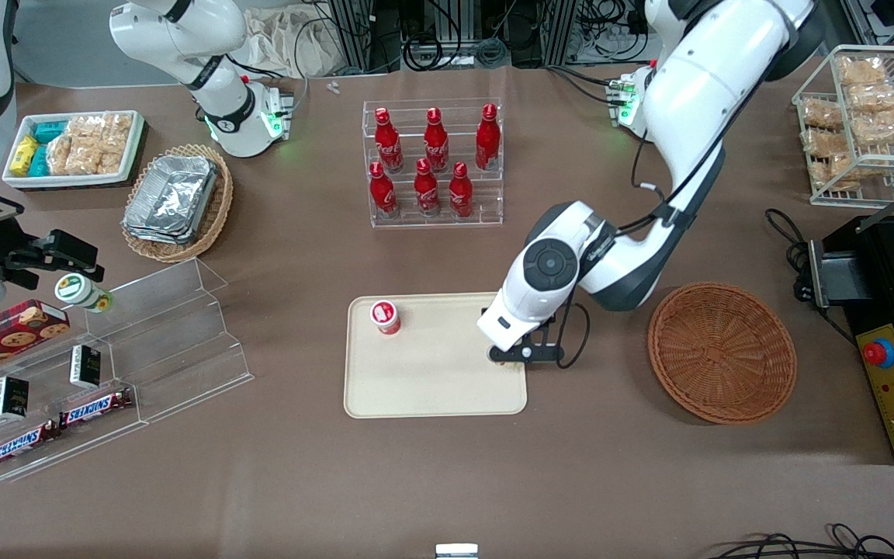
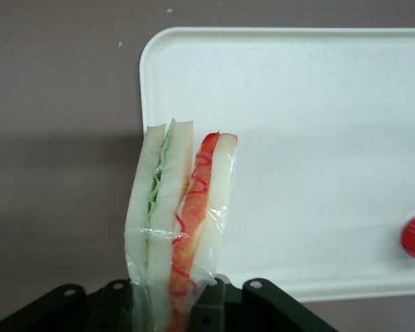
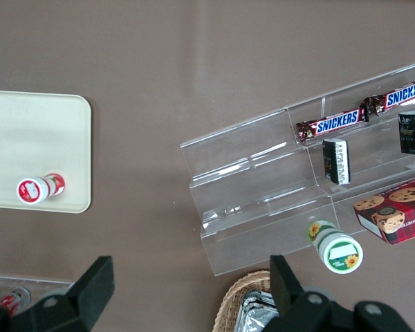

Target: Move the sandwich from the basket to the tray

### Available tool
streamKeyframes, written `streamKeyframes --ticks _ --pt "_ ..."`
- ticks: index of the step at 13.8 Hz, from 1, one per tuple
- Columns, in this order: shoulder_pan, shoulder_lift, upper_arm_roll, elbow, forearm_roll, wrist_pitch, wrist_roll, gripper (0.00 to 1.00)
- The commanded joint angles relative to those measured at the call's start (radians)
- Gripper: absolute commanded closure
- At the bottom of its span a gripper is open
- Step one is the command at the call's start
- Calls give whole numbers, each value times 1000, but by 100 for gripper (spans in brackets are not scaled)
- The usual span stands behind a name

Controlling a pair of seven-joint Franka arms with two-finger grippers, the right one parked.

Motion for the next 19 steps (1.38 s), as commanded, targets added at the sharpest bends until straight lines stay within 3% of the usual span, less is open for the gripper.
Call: streamKeyframes --ticks 1,2,3,4,5,9,11,14,17,19 --pt "-20 85 6 46 76 68 -13 86" --pt "-20 107 6 46 76 87 -15 80" --pt "-20 118 6 45 78 89 -16 67" --pt "-20 121 6 40 80 89 -18 4" --pt "-22 116 6 40 81 89 -16 0" --pt "-9 9 1 39 46 28 -129 0" --pt "-14 -109 4 40 63 -119 -171 0" --pt "15 -282 1 51 32 -347 -101 0" --pt "131 -416 1 48 -161 -429 105 0" --pt "231 -499 3 52 -224 -595 286 0"
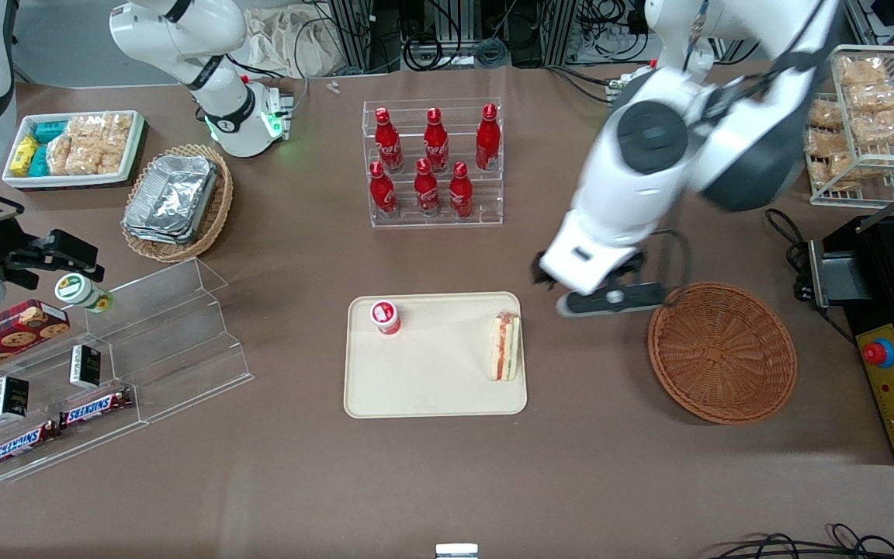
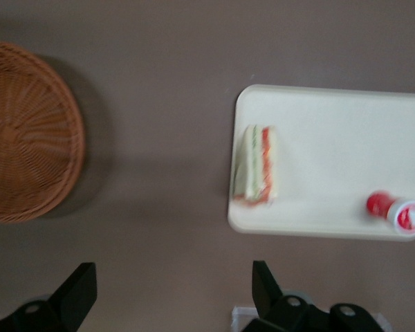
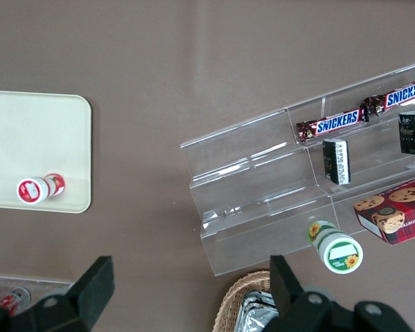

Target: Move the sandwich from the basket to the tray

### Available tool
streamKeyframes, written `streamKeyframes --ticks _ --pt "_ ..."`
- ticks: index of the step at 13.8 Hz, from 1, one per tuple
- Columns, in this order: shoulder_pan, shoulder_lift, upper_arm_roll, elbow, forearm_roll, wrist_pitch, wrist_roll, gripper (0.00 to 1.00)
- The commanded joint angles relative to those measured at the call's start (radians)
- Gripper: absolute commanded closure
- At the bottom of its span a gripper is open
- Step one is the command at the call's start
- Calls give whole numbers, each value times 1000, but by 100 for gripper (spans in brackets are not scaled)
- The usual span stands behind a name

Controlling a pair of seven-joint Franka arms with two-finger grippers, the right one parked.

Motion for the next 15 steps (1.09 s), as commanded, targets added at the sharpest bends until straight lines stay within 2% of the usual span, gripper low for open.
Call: streamKeyframes --ticks 1,3,4,9,15 --pt "151 -110 -1 -37 -80 -158 235 0" --pt "204 -176 34 -37 -88 -232 389 0" --pt "196 -209 101 -37 -98 -253 415 0" --pt "130 -292 312 -85 -187 -286 440 0" --pt "104 -316 341 -108 -186 -286 446 0"
